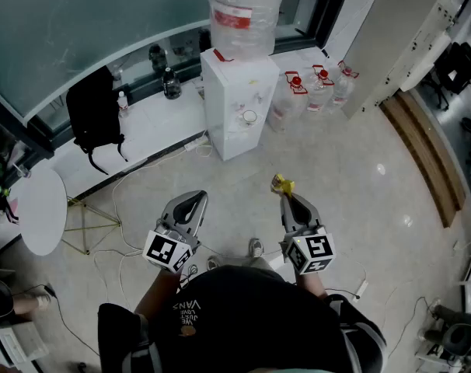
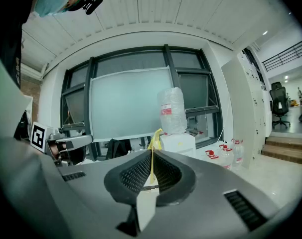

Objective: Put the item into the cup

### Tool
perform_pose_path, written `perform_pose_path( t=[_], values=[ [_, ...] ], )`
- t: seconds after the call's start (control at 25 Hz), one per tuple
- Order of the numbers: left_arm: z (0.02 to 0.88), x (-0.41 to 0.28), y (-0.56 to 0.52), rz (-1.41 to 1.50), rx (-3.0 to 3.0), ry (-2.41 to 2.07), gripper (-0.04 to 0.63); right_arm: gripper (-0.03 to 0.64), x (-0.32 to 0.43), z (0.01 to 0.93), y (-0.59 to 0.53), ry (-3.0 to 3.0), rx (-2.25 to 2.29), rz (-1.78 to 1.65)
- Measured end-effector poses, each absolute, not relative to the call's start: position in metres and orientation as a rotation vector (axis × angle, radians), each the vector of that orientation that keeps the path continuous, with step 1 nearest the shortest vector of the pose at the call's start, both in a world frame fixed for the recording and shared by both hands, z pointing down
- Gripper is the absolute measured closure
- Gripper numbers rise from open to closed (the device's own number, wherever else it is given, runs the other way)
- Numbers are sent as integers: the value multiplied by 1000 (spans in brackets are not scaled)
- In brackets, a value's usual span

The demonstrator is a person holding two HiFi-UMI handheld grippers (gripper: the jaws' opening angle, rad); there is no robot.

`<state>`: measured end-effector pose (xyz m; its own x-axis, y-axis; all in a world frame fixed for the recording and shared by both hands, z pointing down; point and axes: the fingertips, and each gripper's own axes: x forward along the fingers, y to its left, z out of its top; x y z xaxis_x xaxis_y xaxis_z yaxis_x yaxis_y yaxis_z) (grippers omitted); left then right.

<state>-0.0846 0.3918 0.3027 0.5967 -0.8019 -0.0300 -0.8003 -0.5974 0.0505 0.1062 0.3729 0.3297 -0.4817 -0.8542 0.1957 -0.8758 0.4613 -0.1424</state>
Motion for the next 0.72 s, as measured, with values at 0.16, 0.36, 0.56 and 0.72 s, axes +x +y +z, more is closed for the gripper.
perform_pose_path(
  t=[0.16,0.36,0.56,0.72],
  values=[
    [306,-76,385,-70,2764,-1398,575,571,116,330,366,-2596,1555,351],
    [310,-58,367,-65,2748,-1411,575,571,133,334,347,-2609,1539,382],
    [319,-35,336,-55,2718,-1453,575,569,154,339,313,-2679,1483,437],
    [326,-11,304,-65,2678,-1528,575,569,174,348,276,-2706,1401,427]
  ],
)
